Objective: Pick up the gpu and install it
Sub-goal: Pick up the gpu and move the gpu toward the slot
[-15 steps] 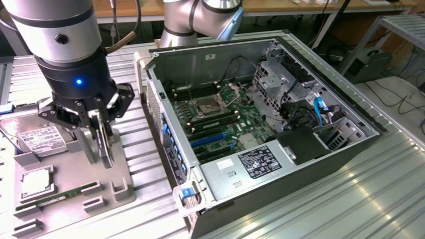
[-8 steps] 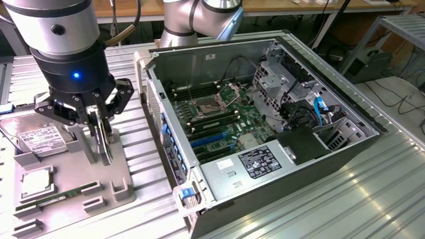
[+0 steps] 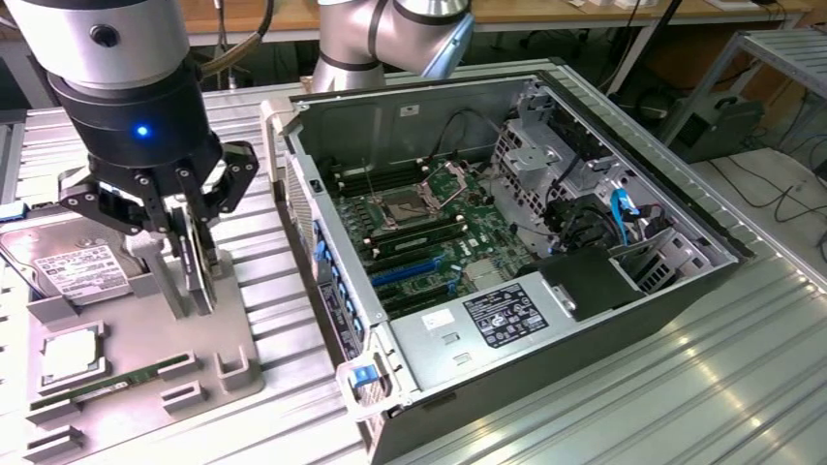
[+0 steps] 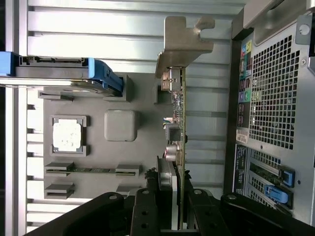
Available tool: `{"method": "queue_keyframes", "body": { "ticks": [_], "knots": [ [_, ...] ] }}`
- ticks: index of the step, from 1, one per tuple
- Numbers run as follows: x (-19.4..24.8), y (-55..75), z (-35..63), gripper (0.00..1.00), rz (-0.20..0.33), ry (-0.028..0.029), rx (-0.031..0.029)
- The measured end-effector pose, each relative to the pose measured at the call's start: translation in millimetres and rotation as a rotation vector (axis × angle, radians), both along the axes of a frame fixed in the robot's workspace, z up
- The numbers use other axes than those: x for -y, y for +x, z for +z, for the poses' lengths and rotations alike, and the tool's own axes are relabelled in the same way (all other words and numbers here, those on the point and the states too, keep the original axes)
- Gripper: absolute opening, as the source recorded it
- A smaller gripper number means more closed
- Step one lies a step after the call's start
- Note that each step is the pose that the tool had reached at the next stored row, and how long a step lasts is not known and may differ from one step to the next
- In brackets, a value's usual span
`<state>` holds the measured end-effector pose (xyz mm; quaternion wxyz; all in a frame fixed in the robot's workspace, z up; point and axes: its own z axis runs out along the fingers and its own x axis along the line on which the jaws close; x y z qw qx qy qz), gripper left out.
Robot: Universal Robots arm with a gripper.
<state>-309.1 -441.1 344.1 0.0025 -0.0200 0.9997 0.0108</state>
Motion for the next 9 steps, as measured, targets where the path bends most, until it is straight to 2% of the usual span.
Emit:
{"method": "queue_keyframes", "body": {
  "ticks": [2,6,9],
  "knots": [
    [0.0,-0.1,2.1,0.28,0.0,0.0039,-0.0004],
    [0.0,0.0,4.3,0.28,-0.003,0.0084,-0.0009],
    [0.0,0.0,5.5,0.28,-0.007,0.0094,-0.0012]
  ]
}}
